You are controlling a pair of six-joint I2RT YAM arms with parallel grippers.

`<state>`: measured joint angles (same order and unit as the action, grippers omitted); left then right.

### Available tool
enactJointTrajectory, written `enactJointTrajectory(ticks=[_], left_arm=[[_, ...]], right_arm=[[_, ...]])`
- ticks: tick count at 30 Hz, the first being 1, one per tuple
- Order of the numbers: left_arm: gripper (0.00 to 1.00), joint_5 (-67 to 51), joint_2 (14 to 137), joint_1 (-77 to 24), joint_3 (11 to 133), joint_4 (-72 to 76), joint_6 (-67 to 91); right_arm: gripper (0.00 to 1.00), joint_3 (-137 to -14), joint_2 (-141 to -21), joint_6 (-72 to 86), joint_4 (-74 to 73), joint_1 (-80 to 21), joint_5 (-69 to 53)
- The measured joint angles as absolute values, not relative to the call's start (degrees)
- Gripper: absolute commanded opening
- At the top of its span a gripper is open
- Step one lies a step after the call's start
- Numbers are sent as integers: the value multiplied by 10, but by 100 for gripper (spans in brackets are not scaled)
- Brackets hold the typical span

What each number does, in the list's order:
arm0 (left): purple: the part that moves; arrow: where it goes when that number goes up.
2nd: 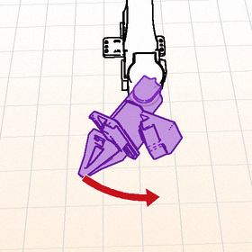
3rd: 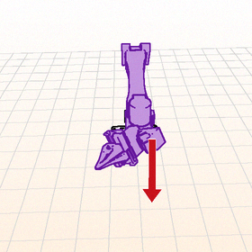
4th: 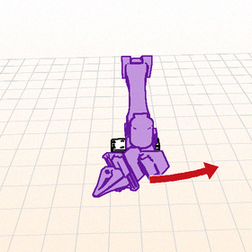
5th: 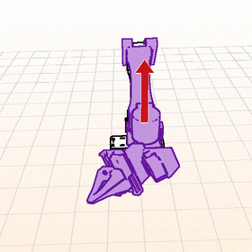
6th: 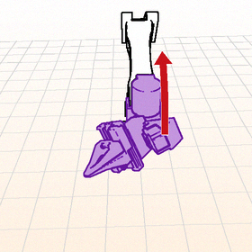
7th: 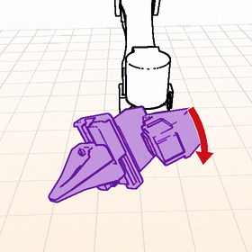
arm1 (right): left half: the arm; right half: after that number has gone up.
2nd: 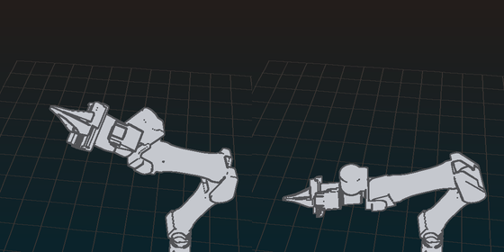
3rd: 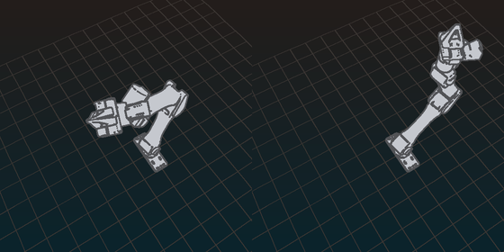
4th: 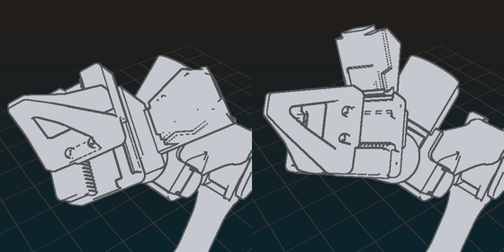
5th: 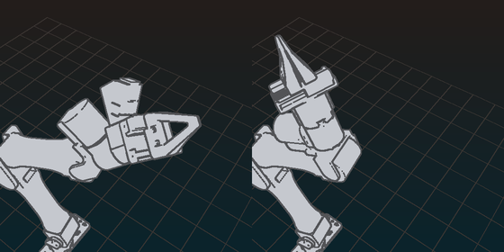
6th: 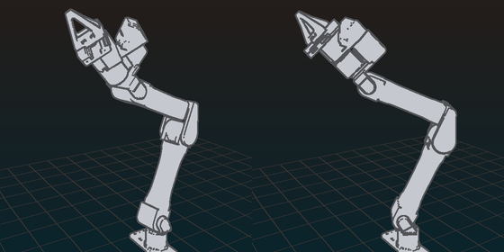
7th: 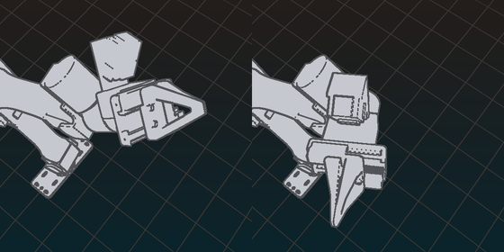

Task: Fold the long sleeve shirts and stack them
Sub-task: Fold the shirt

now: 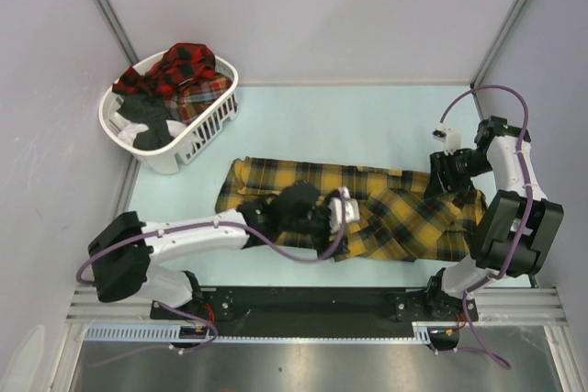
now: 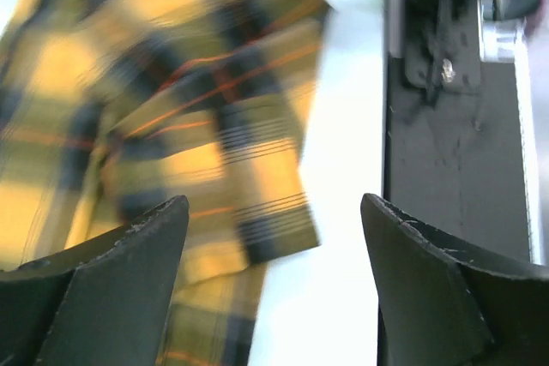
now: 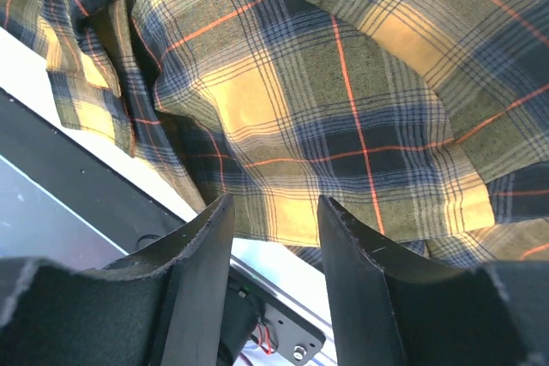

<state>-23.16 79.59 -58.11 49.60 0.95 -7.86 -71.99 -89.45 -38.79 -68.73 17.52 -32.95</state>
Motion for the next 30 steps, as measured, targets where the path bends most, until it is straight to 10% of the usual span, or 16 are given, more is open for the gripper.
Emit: enactJointTrajectory(ticks=[10,23,30], left_arm=[[81,-34,971,-719,556,-13,-229],[2,-2,1001,-733,616,-107,-290],[0,-51,938,-714,652,-171,-269]], right_arm=[[48,-719,-917,-386,-689,187,-340],[50,-716,-918,-393,-690,202,-339],[50,-716,-918,-397,-689,202,-340]])
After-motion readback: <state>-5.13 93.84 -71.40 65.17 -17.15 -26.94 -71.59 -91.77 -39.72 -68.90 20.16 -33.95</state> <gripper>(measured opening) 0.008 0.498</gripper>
